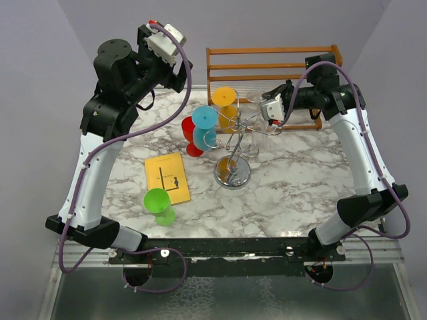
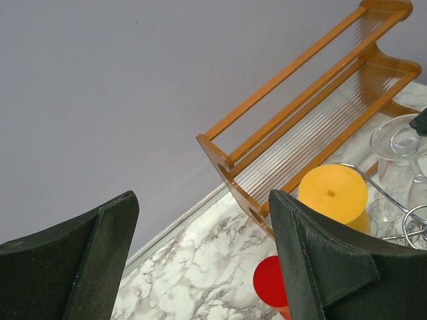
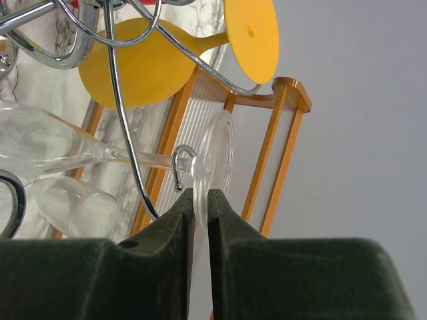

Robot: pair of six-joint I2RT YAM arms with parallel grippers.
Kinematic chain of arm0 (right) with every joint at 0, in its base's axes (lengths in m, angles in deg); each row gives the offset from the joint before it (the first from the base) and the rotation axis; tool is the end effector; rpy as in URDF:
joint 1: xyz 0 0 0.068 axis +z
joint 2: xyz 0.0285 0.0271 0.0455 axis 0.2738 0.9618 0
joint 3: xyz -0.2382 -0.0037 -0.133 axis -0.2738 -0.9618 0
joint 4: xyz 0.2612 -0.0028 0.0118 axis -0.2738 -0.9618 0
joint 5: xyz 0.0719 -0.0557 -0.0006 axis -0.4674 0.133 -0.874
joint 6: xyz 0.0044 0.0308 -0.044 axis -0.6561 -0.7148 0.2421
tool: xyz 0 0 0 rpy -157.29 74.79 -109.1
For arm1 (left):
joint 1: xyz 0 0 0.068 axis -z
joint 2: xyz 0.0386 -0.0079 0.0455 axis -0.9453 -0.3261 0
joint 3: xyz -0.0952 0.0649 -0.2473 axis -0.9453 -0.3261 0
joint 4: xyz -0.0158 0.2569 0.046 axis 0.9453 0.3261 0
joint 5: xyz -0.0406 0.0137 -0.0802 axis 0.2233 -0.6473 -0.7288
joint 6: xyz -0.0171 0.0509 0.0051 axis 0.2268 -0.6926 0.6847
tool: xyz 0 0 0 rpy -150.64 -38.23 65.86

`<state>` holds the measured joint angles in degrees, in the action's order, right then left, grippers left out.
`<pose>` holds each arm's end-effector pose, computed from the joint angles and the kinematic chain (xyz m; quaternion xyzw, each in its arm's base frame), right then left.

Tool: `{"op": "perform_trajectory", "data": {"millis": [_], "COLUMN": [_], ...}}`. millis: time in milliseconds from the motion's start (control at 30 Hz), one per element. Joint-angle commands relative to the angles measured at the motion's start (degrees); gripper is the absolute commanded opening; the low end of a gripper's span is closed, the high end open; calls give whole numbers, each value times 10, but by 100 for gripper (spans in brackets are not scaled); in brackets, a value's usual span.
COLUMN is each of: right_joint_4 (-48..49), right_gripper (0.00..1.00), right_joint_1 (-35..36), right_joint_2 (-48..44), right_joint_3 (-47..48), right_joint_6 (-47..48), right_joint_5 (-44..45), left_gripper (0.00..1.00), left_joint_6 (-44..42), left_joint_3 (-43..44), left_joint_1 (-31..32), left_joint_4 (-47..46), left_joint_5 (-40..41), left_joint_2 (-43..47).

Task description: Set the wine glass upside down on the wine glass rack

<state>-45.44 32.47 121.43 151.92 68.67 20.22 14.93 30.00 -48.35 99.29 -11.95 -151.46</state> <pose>0.2901 0.1102 0.4451 -0.8074 0.3386 -0.0114 0.4830 0.2379 -0.1066 0.5672 0.3033 0.6220 -0.0996 0.7149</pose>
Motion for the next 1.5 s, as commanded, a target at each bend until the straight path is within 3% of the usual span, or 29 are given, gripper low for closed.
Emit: {"op": "perform_trajectory", "data": {"millis": [0, 333, 1133, 1300, 1467], "right_joint_4": [-13, -23, -58, -44, 29], "right_gripper": [15, 24, 34, 36, 36], "right_joint_1": [5, 6, 5, 5, 5], "right_joint_2": [-16, -19, -32, -44, -60], "right_joint_3": [0, -1, 12, 24, 24], "right_joint_6": [4, 1, -27, -83, -219], "right_joint_5": [-29, -46, -152, -199, -225], "left_gripper": [82, 82, 82, 84, 86], "left_joint_6": [-9, -22, -60, -59, -46], "left_joint_3": [-6, -21, -64, -80, -115], "left_joint_1": [-2, -2, -2, -5, -25], "left_joint_4": [-9, -11, -15, -13, -11], "left_joint_5": [-4, 8, 56, 76, 82], "left_joint_2": [18, 23, 37, 47, 64]}}
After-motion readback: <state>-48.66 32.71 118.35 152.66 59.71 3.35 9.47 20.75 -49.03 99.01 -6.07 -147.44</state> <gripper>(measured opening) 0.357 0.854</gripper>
